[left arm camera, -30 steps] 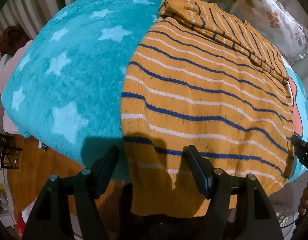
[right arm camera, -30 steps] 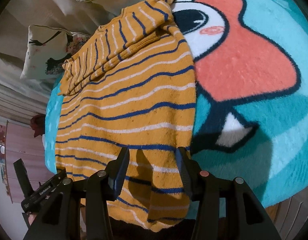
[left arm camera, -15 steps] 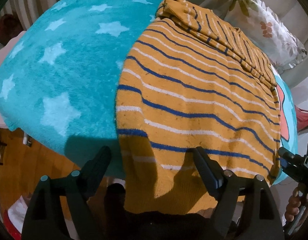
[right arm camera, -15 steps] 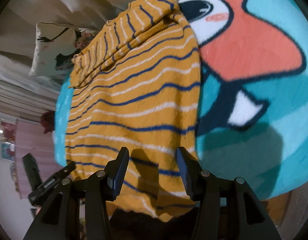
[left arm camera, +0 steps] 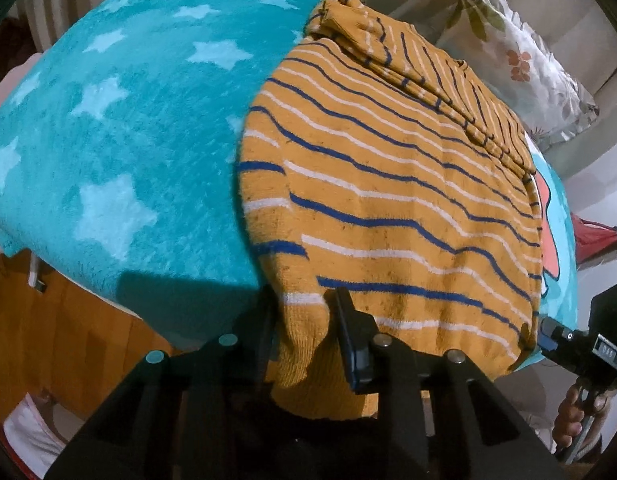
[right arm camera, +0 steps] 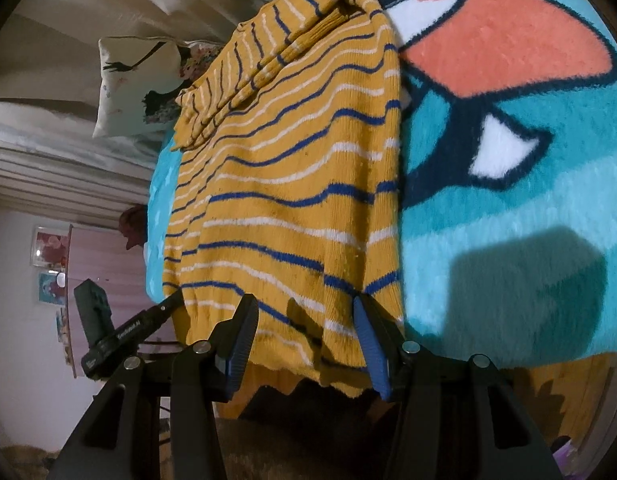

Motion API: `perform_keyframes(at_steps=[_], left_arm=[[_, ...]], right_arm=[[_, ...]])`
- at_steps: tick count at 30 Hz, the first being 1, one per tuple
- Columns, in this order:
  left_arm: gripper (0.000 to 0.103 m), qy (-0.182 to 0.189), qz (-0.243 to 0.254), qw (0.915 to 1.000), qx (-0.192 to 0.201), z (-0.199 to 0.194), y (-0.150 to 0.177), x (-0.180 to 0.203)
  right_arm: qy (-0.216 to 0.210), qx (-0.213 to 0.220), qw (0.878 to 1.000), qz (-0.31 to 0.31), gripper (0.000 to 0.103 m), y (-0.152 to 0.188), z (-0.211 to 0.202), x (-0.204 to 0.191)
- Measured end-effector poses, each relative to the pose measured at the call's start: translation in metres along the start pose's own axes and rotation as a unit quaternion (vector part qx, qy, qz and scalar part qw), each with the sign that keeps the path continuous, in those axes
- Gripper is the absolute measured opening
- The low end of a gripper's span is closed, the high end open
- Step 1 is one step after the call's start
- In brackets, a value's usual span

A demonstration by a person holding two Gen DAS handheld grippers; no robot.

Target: Fold small clothes

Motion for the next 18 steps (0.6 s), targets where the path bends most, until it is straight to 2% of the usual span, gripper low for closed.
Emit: perform_keyframes(at_steps=[2, 6, 12, 18], left_arm=[[0.031, 0.000, 0.003, 1.0000, 0.000, 0.000, 0.001, 0.002], [0.045, 0.012, -0.001, 0.9999, 0.002, 0.001, -0.001, 0.008], [0.046, 0.004, -0.008, 1.0000, -0.001, 0.000, -0.002, 0.007], [0.046, 0.006, -0.038, 0.9992, 0.005, -0.003, -0.004, -0.006]], right_arm=[[0.002, -0.004, 1.000, -0.004, 0.053, 0.001, 0.000, 0.000], [0.024, -0.008, 0.999, -0.029, 0.053, 0.005, 0.002, -0.005], [0.065, -0.010, 0.995, -0.071, 0.053, 0.010, 0.005, -0.011], [0.060, -0.008, 0.996, -0.066, 0.053, 0.010, 0.003, -0.007]])
Point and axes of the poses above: each gripper's, at about its wrist camera, not at the fingertips, and z roughly the way its jaws point, x to its right, y to its underside, the point moved 8 cm from there along z, roughly the way its jaws point, and after that the axes turned 5 degrees about z, right-handed, at the moved point
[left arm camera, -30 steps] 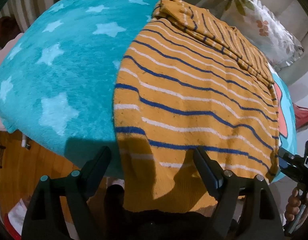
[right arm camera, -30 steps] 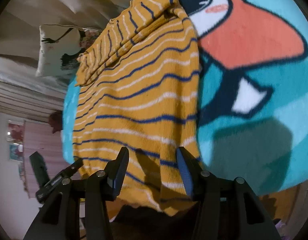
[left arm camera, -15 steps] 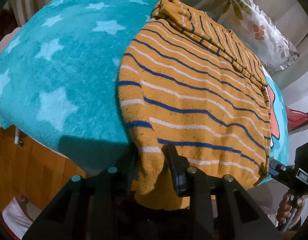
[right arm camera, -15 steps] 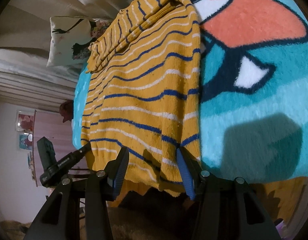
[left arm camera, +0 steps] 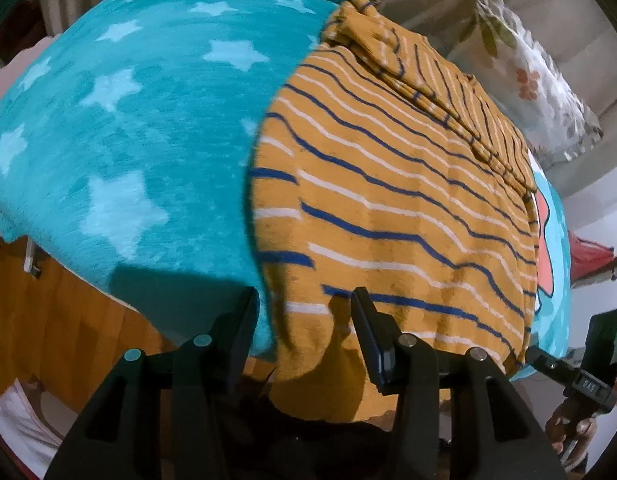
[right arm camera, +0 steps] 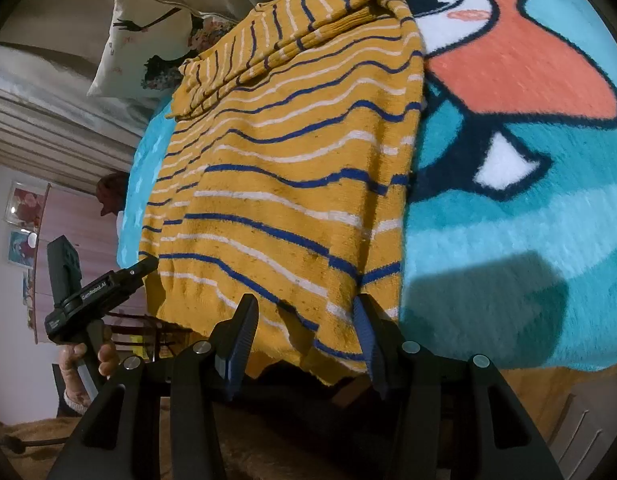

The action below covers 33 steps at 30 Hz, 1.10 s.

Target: Fold small clothes

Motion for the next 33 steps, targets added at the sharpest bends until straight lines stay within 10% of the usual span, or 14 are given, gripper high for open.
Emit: perform_keyframes(at_steps=[21, 30, 33], left_arm=[[0.071, 0.073, -0.040, 0.9965, -0.002, -0.004, 0.003, -0.007], [0.070, 0.083, -0.030, 0.9957, -0.031, 0.004, 0.015, 0.005], [0.054, 0.072, -0.023, 0.9964, -0.039, 0.006, 0.020, 0.008]], right_arm=[[-0.007, -0.016, 1.000, 0.010, 0.053, 0.022, -0.008, 0.009], [-0.007, -0.022, 0.999, 0.041, 0.054, 0.027, -0.006, 0.026], [-0.001, -0.033, 0.999, 0.040, 0.054, 0.031, 0.000, 0.029]])
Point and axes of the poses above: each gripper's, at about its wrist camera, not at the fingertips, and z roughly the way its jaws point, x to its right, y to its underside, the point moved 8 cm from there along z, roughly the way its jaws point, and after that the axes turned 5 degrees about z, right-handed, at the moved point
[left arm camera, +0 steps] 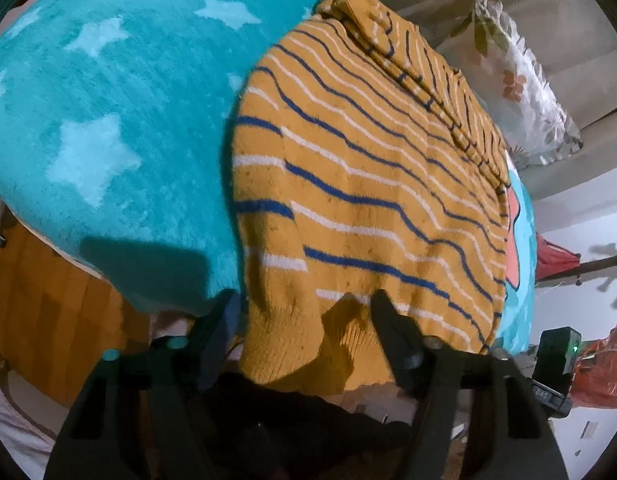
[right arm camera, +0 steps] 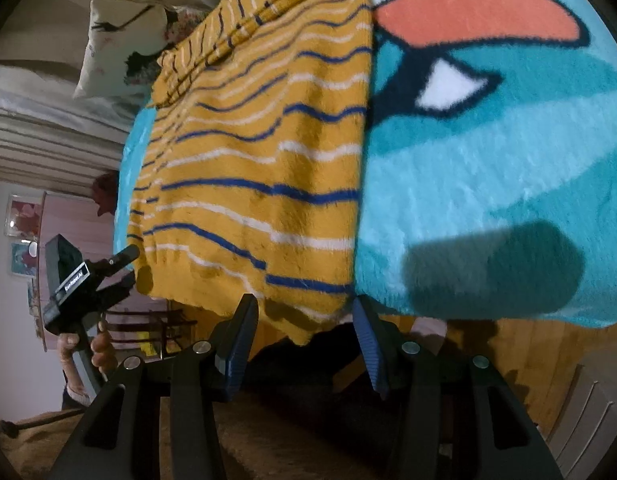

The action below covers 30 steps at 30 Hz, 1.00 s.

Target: Fold small clothes

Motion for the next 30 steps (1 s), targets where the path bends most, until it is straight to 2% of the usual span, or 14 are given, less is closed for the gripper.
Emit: perform_keyframes(at_steps=[1, 4, 5, 6, 7, 9, 13, 16, 18, 20, 23, 26, 28, 30], left_arm=[[0.050, -0.010, 0.002, 0.9999, -0.004, 0.001, 0.001, 0.000], [0.025, -0.031, 0.004, 0.9994, -0.014, 0.002, 0.004, -0.004], [0.016, -0.028, 0.002, 0.9995, -0.016, 0.002, 0.004, -0.004], [0.011, -0.019, -0.003, 0.9997, -0.015, 0.001, 0.004, -0.003], [0.011, -0.015, -0.008, 0.9998, -0.014, -0.001, 0.004, -0.002], [0.009, -0.016, -0.011, 0.9998, -0.008, -0.006, 0.003, 0.001], [0.009, -0.007, -0.002, 0.9999, 0.011, -0.026, -0.002, 0.018], [0.009, 0.020, 0.001, 0.9994, 0.029, -0.043, -0.015, 0.035], [0.009, 0.038, 0.000, 0.9988, 0.030, -0.044, -0.034, 0.045], [0.009, 0.038, 0.004, 0.9987, 0.034, -0.038, -0.059, 0.052], [0.009, 0.038, 0.005, 0.9982, 0.047, -0.016, -0.107, 0.062], [0.013, 0.042, -0.023, 0.9979, 0.042, 0.011, -0.143, 0.059], [0.015, 0.050, -0.042, 0.9970, 0.042, 0.016, -0.155, 0.056], [0.023, 0.069, -0.043, 0.9955, 0.050, 0.009, -0.162, 0.059]], right_arm=[[-0.005, -0.004, 1.000, 0.004, 0.054, 0.001, 0.003, 0.002], [-0.025, -0.009, 1.000, 0.011, 0.054, -0.001, 0.011, 0.003], [-0.030, -0.012, 0.999, 0.012, 0.054, -0.002, 0.014, 0.003], [-0.039, -0.014, 0.999, 0.013, 0.053, -0.002, 0.017, 0.003], [-0.052, -0.020, 0.998, 0.014, 0.050, -0.002, 0.020, 0.001], [-0.066, -0.027, 0.997, 0.014, 0.016, 0.000, 0.022, -0.001], [-0.085, -0.035, 0.996, -0.013, 0.013, 0.004, 0.009, -0.015], [-0.105, -0.024, 0.993, -0.044, 0.013, -0.001, -0.016, -0.036], [-0.119, -0.003, 0.991, -0.057, 0.013, -0.014, -0.034, -0.049], [-0.127, 0.022, 0.990, -0.064, 0.013, -0.039, -0.046, -0.057], [-0.106, 0.065, 0.990, -0.061, 0.013, -0.089, -0.046, -0.055], [-0.085, 0.095, 0.992, -0.024, 0.013, -0.139, -0.034, -0.035], [-0.044, 0.110, 0.993, -0.009, 0.015, -0.164, -0.027, -0.023], [-0.022, 0.121, 0.992, 0.000, 0.016, -0.174, -0.028, -0.019]])
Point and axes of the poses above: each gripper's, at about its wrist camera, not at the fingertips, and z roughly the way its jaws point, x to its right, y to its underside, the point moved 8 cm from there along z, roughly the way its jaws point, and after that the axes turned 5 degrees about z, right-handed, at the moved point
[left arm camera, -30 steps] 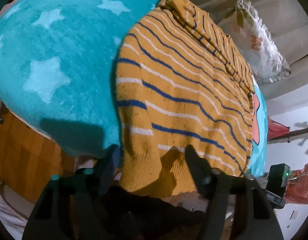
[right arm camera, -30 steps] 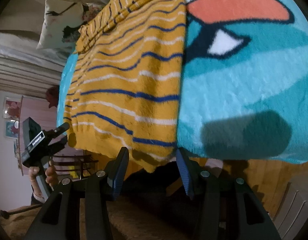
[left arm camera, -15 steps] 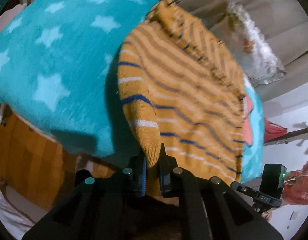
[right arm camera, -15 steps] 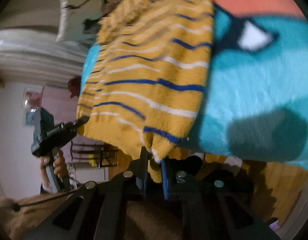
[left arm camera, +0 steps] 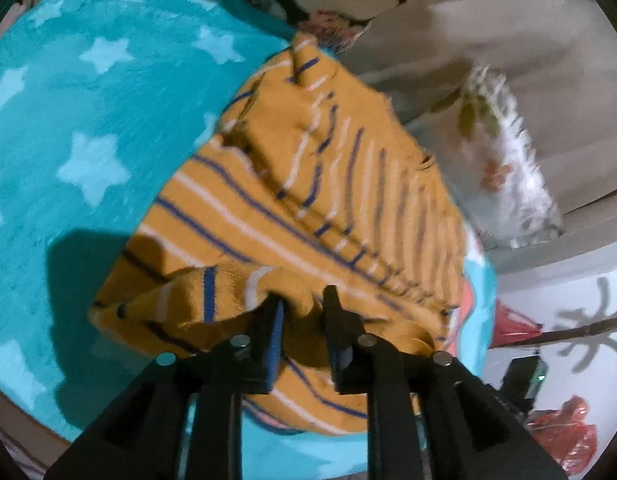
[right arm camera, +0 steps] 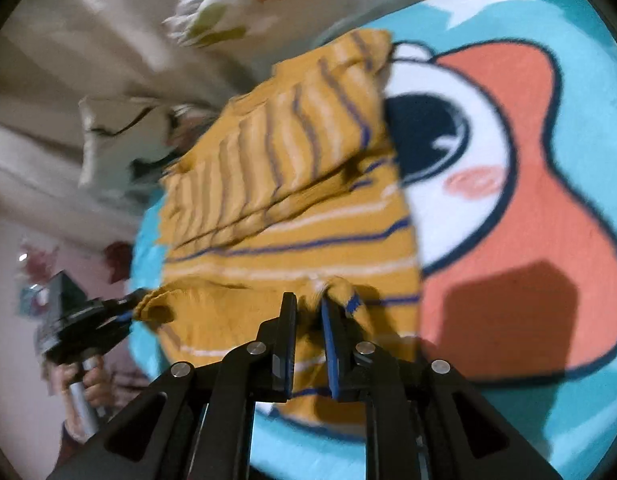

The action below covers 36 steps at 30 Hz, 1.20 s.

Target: Fold small clothes

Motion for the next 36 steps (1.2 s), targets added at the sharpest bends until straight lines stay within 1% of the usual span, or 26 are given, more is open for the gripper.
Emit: perform_keyframes(at_steps=[1, 2, 3, 5, 7, 8, 9, 11, 13, 16, 19, 20, 21, 23, 25, 26, 27, 28, 29, 30, 31, 32, 34, 35, 36], left_arm=[[0.032, 0.000, 0.010, 0.9999, 0.009, -0.005, -0.003, 0.003], [0.043, -0.008, 0.023, 0.9995, 0.020, -0.013, -0.005, 0.004], [0.048, -0.018, 0.033, 0.9989, 0.028, -0.019, -0.007, 0.003], [0.051, -0.029, 0.047, 0.9979, 0.032, -0.028, -0.009, 0.001], [0.056, -0.044, 0.062, 0.9967, 0.027, -0.032, -0.007, -0.003], [0.059, -0.059, 0.074, 0.9952, 0.025, -0.032, -0.005, -0.006], [0.061, -0.068, 0.083, 0.9940, 0.023, -0.030, -0.004, -0.007], [0.062, -0.080, 0.108, 0.9909, 0.009, -0.022, 0.001, -0.007], [0.063, -0.084, 0.132, 0.9877, 0.000, -0.016, 0.004, -0.005], [0.067, -0.102, 0.201, 0.9742, -0.015, -0.004, 0.008, 0.004], [0.068, -0.108, 0.268, 0.9568, -0.036, 0.012, 0.011, 0.015], [0.068, -0.107, 0.291, 0.9497, -0.046, 0.020, 0.012, 0.017], [0.068, -0.108, 0.303, 0.9452, -0.053, 0.025, 0.012, 0.017], [0.068, -0.112, 0.324, 0.9369, -0.067, 0.036, 0.010, 0.015], [0.068, -0.113, 0.334, 0.9324, -0.077, 0.045, 0.010, 0.014], [0.068, -0.114, 0.339, 0.9301, -0.083, 0.049, 0.011, 0.013], [0.060, -0.119, 0.343, 0.9271, -0.093, 0.053, 0.012, 0.011], [0.047, -0.130, 0.348, 0.9228, -0.104, 0.057, 0.013, 0.007], [0.013, -0.145, 0.350, 0.9184, -0.112, 0.059, 0.013, 0.003], [0.012, -0.144, 0.345, 0.9205, -0.114, 0.056, 0.010, 0.000], [0.011, -0.130, 0.333, 0.9272, -0.111, 0.051, 0.008, 0.001], [0.010, -0.108, 0.312, 0.9383, -0.104, 0.039, 0.001, 0.001], [0.010, -0.080, 0.287, 0.9506, -0.089, 0.019, -0.011, 0.003], [0.010, -0.066, 0.274, 0.9563, -0.077, 0.006, -0.021, 0.005], [0.010, -0.055, 0.265, 0.9605, -0.066, -0.005, -0.031, 0.008]], right_arm=[[-0.004, 0.005, 1.000, -0.001, 0.016, -0.003, -0.006, -0.002], [-0.008, 0.009, 1.000, -0.005, 0.019, -0.005, -0.012, -0.005], [-0.009, 0.017, 1.000, -0.013, 0.030, -0.008, -0.021, -0.008], [0.004, 0.033, 0.999, -0.029, 0.045, -0.016, -0.034, -0.011], [0.012, 0.036, 0.998, -0.045, 0.046, -0.018, -0.043, -0.011], [0.013, 0.033, 0.998, -0.054, 0.049, -0.018, -0.043, -0.012], [0.014, 0.028, 0.997, -0.064, 0.052, -0.018, -0.042, -0.014], [0.022, 0.020, 0.995, -0.094, 0.055, -0.018, -0.036, -0.018], [0.038, 0.011, 0.991, -0.131, 0.057, -0.015, -0.027, -0.023], [0.057, -0.004, 0.982, -0.180, 0.058, -0.010, -0.008, -0.032], [0.086, -0.021, 0.969, -0.229, 0.060, -0.009, 0.013, -0.043], [0.094, -0.025, 0.966, -0.241, 0.060, -0.009, 0.019, -0.046], [0.103, -0.031, 0.962, -0.252, 0.060, -0.010, 0.026, -0.047], [0.117, -0.040, 0.959, -0.255, 0.060, -0.013, 0.036, -0.045], [0.120, -0.056, 0.960, -0.247, 0.060, -0.014, 0.044, -0.043], [0.120, -0.066, 0.960, -0.246, 0.056, -0.012, 0.048, -0.043], [0.119, -0.076, 0.959, -0.245, 0.034, -0.010, 0.052, -0.042], [0.119, -0.086, 0.959, -0.241, 0.019, -0.008, 0.054, -0.040], [0.116, -0.093, 0.962, -0.231, 0.008, -0.006, 0.056, -0.039], [0.109, -0.092, 0.965, -0.220, 0.008, -0.007, 0.054, -0.040], [0.102, -0.090, 0.968, -0.211, 0.008, -0.008, 0.051, -0.041], [0.097, -0.087, 0.971, -0.202, 0.007, -0.009, 0.047, -0.043], [0.080, -0.070, 0.977, -0.186, 0.007, -0.017, 0.032, -0.053], [0.063, -0.059, 0.981, -0.174, 0.007, -0.024, 0.021, -0.062], [0.053, -0.050, 0.983, -0.168, 0.007, -0.030, 0.014, -0.068]])
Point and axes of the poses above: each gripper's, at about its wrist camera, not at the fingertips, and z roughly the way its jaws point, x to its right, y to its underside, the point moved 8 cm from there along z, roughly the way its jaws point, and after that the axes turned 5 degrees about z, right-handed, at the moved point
